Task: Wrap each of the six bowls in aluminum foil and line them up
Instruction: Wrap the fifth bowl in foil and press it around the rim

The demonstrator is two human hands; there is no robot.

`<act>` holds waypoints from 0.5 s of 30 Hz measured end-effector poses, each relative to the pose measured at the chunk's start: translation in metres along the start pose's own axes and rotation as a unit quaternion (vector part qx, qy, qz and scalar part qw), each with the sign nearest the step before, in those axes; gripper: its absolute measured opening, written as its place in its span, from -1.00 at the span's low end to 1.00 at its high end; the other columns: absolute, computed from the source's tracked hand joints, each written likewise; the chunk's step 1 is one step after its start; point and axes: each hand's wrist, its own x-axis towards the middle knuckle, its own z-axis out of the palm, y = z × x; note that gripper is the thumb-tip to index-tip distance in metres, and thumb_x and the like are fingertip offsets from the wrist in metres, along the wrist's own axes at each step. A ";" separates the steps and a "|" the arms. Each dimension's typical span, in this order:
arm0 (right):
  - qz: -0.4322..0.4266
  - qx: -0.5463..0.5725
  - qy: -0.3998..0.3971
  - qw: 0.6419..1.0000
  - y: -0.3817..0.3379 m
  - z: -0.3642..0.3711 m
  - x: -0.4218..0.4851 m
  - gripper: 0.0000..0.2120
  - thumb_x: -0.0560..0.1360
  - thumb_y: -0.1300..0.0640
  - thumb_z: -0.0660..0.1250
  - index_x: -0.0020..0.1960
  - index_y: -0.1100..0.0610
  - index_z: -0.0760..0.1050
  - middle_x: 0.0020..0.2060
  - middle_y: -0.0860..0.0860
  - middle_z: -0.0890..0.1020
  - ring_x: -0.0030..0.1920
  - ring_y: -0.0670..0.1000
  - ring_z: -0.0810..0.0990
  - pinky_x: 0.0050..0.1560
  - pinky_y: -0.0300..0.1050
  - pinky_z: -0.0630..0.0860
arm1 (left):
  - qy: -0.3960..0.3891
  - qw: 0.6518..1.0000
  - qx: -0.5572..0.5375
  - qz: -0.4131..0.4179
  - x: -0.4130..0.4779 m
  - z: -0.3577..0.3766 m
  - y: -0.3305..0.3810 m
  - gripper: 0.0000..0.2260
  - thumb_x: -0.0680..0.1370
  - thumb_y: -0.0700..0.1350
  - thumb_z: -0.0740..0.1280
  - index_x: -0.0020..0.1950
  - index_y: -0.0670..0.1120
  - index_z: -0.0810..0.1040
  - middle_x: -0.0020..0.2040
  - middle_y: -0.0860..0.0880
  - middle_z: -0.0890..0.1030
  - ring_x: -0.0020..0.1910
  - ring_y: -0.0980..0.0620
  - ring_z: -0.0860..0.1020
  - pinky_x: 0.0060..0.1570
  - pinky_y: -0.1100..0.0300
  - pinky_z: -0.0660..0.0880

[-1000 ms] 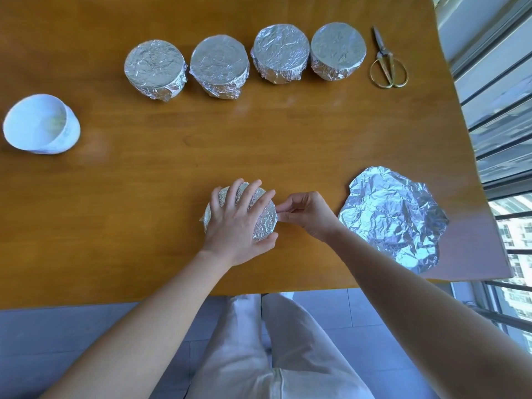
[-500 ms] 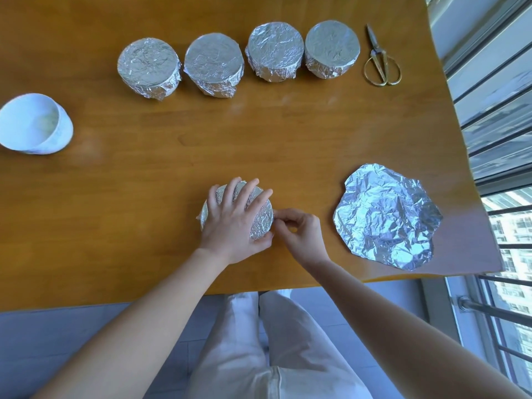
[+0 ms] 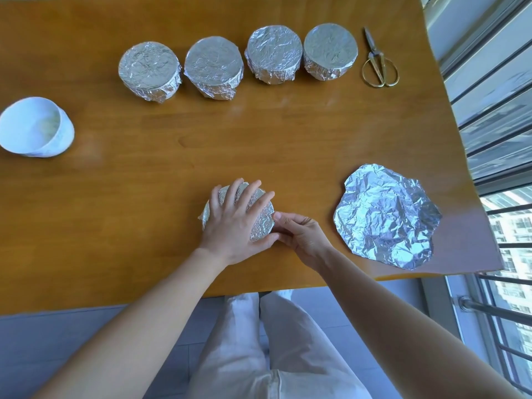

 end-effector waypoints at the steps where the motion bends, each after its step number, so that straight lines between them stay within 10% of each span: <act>1: 0.003 -0.012 -0.002 1.000 -0.002 -0.002 0.000 -0.84 0.35 0.13 0.50 -0.13 0.19 0.66 -0.30 0.07 0.66 -0.25 -0.03 0.63 -0.10 -0.17 0.63 | -0.002 1.000 0.001 0.005 0.000 0.000 0.000 -0.34 0.52 0.40 0.07 0.51 0.09 0.31 0.51 -0.04 0.31 0.49 -0.20 0.26 0.37 -0.30 0.17; 10: -0.025 -0.163 -0.067 0.984 0.013 -0.006 -0.012 -0.95 0.42 0.24 0.50 -0.12 0.18 0.66 -0.21 0.01 0.70 -0.13 -0.06 0.65 -0.11 -0.23 0.59 | -0.028 0.973 0.015 0.228 -0.005 0.000 -0.039 -0.25 0.52 0.32 0.17 0.63 0.02 0.07 0.62 -0.07 0.09 0.60 -0.16 0.04 0.51 -0.26 -0.01; 15: -0.070 -0.208 -0.084 0.972 0.018 0.004 -0.007 -0.93 0.44 0.28 0.49 -0.17 0.15 0.64 -0.32 -0.09 0.66 -0.25 -0.08 0.56 -0.18 -0.26 0.52 | 0.013 0.979 0.022 0.201 -0.009 -0.013 -0.034 -0.18 0.47 0.40 0.18 0.62 0.02 0.11 0.63 -0.13 -0.01 0.61 -0.18 -0.06 0.51 -0.30 -0.12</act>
